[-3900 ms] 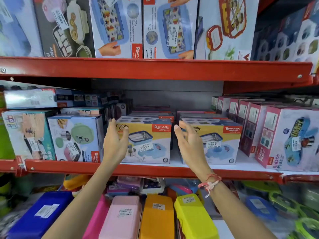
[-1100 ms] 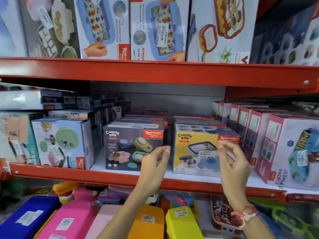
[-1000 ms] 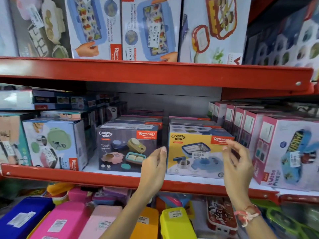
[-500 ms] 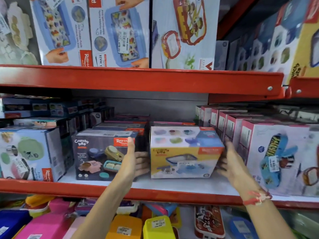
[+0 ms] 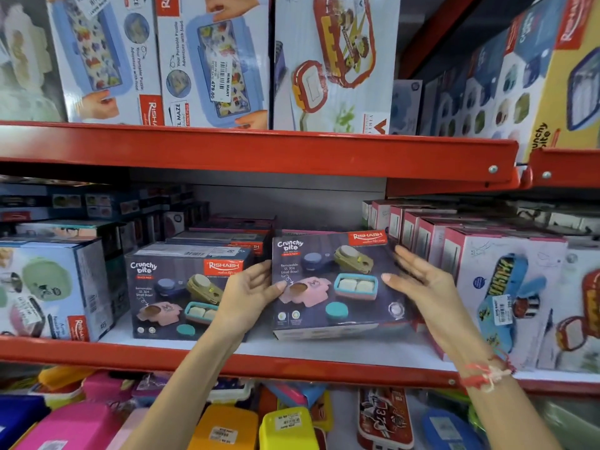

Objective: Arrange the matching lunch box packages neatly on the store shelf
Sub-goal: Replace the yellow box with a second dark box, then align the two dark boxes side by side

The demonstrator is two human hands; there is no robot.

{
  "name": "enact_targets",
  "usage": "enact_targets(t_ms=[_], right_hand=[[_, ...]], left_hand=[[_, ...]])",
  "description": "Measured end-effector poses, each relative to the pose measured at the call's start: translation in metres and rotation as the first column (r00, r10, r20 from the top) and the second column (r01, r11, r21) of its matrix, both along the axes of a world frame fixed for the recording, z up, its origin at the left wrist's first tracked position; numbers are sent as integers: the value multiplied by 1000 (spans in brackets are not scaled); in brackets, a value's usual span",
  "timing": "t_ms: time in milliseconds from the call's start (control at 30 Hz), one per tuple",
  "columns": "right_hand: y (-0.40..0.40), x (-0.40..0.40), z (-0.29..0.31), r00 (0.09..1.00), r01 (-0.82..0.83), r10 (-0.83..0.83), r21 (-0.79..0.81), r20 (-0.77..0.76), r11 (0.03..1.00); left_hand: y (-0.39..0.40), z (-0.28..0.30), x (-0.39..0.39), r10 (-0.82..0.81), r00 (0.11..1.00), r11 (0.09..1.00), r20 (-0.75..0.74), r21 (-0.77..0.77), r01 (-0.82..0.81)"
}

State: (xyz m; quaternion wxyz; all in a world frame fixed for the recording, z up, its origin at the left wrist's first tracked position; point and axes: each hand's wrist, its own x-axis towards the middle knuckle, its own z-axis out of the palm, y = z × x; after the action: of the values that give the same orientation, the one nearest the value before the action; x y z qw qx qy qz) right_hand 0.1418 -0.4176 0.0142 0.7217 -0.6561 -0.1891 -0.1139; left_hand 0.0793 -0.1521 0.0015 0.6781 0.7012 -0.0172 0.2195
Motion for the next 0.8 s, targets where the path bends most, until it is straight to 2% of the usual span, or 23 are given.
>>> enact_targets(t_ms=[133,300,500,800], right_hand=[[4,4,-24,998,66,-66,-29,8,997],[10,1,-47,986,165,-164,-16,35,986],[20,-3,-54,980,191,-191,-3,57,982],[32,-9,-61,961,268,-264,-37,77,963]], left_hand=[[-5,-15,3,97,993,988,74,117,-105],[-12,-32,3,171,980,980,104,85,-180],[-9,-44,4,168,981,984,99,44,-173],[-3,-48,0,124,983,985,138,104,-139]])
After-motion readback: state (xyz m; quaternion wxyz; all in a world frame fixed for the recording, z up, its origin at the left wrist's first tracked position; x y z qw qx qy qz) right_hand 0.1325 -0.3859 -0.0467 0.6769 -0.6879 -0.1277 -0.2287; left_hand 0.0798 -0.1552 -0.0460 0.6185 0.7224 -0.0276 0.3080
